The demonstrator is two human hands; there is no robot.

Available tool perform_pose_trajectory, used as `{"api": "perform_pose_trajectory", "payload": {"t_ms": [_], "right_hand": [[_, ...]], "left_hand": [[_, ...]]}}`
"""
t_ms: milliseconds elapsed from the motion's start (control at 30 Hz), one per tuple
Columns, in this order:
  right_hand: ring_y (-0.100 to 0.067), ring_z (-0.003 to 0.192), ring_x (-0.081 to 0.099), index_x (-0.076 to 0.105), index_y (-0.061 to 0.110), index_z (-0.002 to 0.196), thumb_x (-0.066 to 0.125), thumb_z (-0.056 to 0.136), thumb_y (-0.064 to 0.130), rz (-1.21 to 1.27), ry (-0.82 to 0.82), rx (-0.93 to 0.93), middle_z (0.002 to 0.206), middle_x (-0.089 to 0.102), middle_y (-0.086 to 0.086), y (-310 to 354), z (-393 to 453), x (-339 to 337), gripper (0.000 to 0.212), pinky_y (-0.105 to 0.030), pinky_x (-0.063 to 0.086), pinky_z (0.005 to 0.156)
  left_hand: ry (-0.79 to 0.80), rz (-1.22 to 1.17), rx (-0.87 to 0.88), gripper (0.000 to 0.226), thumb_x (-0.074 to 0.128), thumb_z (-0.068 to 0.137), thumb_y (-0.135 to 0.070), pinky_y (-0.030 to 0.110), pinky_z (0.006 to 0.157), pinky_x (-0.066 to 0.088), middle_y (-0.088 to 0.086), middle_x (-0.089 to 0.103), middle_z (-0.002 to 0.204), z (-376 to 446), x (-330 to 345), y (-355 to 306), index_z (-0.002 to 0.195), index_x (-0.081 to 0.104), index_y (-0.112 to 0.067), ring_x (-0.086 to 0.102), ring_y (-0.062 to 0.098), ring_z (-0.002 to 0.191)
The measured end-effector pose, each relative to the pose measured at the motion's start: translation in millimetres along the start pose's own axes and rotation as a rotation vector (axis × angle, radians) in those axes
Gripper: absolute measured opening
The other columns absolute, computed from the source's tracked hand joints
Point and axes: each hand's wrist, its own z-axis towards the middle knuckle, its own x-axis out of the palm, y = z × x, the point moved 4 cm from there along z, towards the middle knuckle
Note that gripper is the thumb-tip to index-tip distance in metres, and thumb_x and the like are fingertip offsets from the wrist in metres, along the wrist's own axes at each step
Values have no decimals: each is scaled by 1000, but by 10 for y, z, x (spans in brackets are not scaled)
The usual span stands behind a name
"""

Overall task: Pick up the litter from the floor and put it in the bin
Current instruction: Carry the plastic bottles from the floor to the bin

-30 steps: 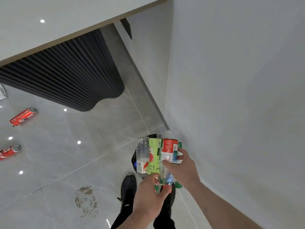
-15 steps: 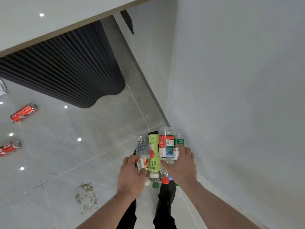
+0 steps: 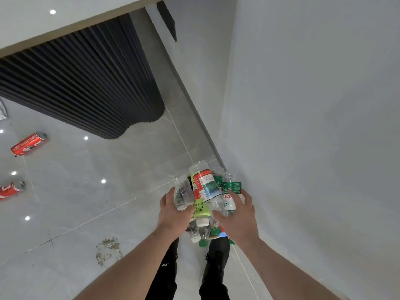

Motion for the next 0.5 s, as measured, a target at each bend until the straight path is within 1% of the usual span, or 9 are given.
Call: {"api": "perform_pose_trajectory", "payload": {"t_ms": [67, 133, 167, 233, 300, 367, 433, 500], "right_hand": [[-23, 144, 31, 52, 37, 140, 80, 72, 48, 7, -7, -15, 157, 20, 10, 5, -14, 21, 74, -45, 41, 112], [-20, 144, 29, 59, 35, 132, 79, 72, 47, 1, -15, -27, 156, 20, 12, 19, -31, 34, 64, -44, 41, 112], [-19, 144, 28, 62, 34, 128, 79, 72, 47, -7, -24, -28, 155, 21, 13, 24, -40, 35, 60, -43, 42, 112], [-17, 145, 27, 65, 32, 122, 78, 72, 49, -23, -29, -12, 154, 22, 14, 35, -68, 33, 55, -39, 43, 110], [-15, 145, 23, 67, 30, 118, 76, 73, 51, -44, -25, 1, 154, 23, 14, 50, -99, 17, 50, -38, 45, 106], [-13, 145, 21, 66, 28, 113, 75, 73, 53, -77, -26, 4, 154, 24, 13, 73, -135, 1, 48, -39, 46, 105], [-14, 144, 20, 64, 26, 111, 74, 71, 54, -108, -14, 20, 153, 25, 11, 90, -160, -5, 49, -41, 47, 105], [-17, 144, 22, 59, 26, 112, 75, 69, 54, -109, -9, 34, 152, 26, 10, 105, -168, -3, 53, -41, 47, 103]], "left_hand": [[7, 17, 4, 93, 72, 84, -36, 48, 106, 49, 3, 19, 161, 43, 43, 24, 158, 16, -33, 42, 33, 139], [-14, 37, 10, 93, 73, 82, -40, 52, 112, 42, 3, 12, 164, 54, 78, 48, 157, 17, -36, 36, 35, 143], [-31, 55, 35, 89, 72, 83, -40, 52, 114, 38, 1, 9, 166, 31, 96, 34, 156, 20, -38, 31, 36, 146], [-56, 77, 112, 78, 69, 87, -38, 51, 115, 33, -2, 5, 167, -41, 138, -20, 154, 28, -41, 23, 35, 149], [-53, 91, 158, 74, 67, 90, -36, 51, 117, 30, -3, 5, 167, -101, 176, -70, 153, 30, -43, 18, 33, 151], [-54, 115, 185, 71, 66, 91, -34, 48, 117, 30, -4, 7, 167, -138, 190, -102, 152, 31, -43, 17, 31, 152], [-55, 148, 249, 68, 65, 91, -32, 44, 115, 33, -7, 11, 166, -159, 193, -153, 150, 32, -44, 19, 27, 151], [-39, 168, 303, 66, 64, 91, -30, 42, 116, 31, -10, 15, 165, -166, 213, -208, 148, 34, -45, 21, 23, 150]]}}
